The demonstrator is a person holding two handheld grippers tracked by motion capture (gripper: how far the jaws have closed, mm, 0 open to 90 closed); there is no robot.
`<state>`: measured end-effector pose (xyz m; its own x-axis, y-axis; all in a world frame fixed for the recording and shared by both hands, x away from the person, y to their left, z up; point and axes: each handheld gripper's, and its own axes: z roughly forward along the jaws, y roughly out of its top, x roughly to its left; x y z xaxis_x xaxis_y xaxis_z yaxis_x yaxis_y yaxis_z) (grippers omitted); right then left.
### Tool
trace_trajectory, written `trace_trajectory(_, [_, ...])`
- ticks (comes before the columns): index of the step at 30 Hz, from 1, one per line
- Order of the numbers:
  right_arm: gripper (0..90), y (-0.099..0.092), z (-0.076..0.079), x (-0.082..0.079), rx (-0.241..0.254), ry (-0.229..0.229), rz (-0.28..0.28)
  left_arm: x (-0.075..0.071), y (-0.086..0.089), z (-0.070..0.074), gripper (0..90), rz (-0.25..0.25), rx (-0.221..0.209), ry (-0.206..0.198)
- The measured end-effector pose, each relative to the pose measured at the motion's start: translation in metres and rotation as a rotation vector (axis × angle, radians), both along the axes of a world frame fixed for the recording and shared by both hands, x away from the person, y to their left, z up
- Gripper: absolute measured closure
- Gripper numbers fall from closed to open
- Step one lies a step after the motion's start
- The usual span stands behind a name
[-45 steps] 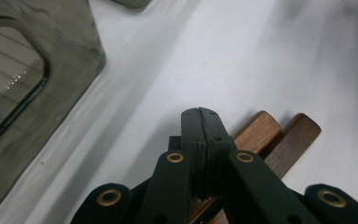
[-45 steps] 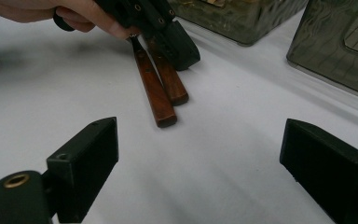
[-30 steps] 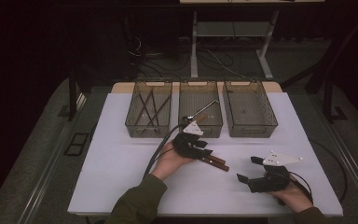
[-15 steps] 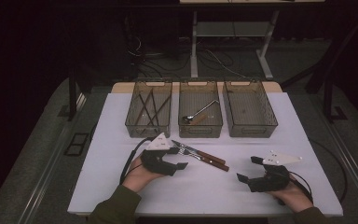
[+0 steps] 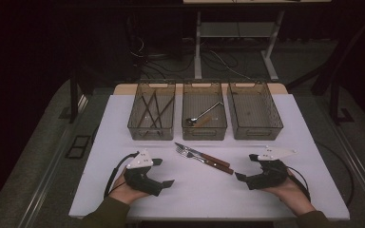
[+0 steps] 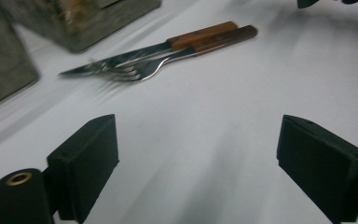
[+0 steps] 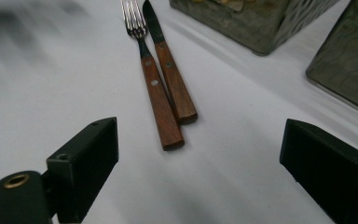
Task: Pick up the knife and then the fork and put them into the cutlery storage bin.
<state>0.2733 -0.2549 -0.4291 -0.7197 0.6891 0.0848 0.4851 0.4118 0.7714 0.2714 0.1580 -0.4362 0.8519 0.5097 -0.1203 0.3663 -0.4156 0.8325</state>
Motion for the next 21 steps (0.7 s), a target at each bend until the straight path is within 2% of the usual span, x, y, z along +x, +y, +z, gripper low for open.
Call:
trace_trajectory(5, [14.0,0.009,0.004,0.016,0.000,0.043,0.044,-0.004,0.012,0.000,0.0,0.035,-0.016,0.002])
trace_trajectory(8, [15.8,0.017,0.009,0.025,-0.004,0.053,0.065,-0.004,0.015,0.001,0.0,0.046,-0.032,-0.003])
trace_trajectory(14, [22.7,0.036,0.015,0.043,-0.013,0.031,0.102,-0.003,0.012,0.000,0.0,0.030,-0.022,0.013])
trace_trajectory(17, [24.9,0.046,0.016,0.050,-0.015,0.033,0.112,-0.003,0.009,-0.001,0.0,0.030,-0.008,0.000])
trace_trajectory(21, [30.1,0.057,0.015,0.058,-0.011,0.043,0.129,-0.003,0.009,-0.001,0.0,0.026,-0.017,0.004])
